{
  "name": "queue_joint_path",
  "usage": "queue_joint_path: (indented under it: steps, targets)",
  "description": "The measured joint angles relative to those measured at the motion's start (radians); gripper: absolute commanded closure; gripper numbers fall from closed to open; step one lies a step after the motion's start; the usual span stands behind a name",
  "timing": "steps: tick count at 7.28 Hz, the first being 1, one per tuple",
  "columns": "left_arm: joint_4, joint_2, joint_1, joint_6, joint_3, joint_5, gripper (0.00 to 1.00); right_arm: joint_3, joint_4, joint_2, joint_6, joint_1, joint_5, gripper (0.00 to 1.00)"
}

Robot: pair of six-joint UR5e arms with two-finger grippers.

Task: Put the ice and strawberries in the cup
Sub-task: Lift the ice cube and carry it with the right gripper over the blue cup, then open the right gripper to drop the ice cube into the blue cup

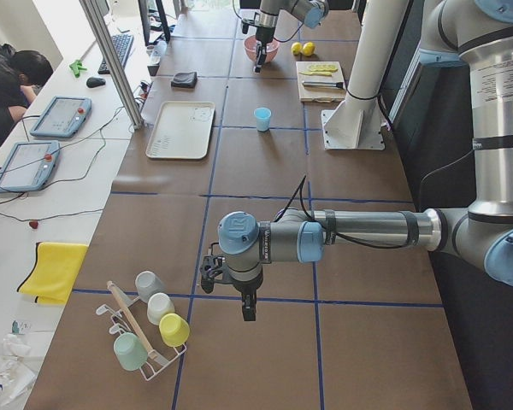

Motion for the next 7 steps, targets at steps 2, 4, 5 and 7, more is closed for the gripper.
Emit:
queue_joint_path:
  steps: [2,4,5,7]
  targets:
    - [0.001,0.000,0.000,0.000,0.002,0.000,0.00,-0.123,-0.002,0.086,0.034,-0.062,-0.066,1.00]
    - [0.000,0.000,0.000,-0.001,0.006,0.000,0.00,-0.209,0.000,0.123,0.039,-0.097,-0.102,1.00]
    - [0.000,0.000,0.001,-0.001,0.008,0.000,0.00,-0.230,0.002,0.128,0.040,-0.106,-0.109,1.00]
    - [0.000,0.000,0.001,-0.001,0.009,0.000,0.00,-0.258,0.005,0.134,0.040,-0.119,-0.113,1.00]
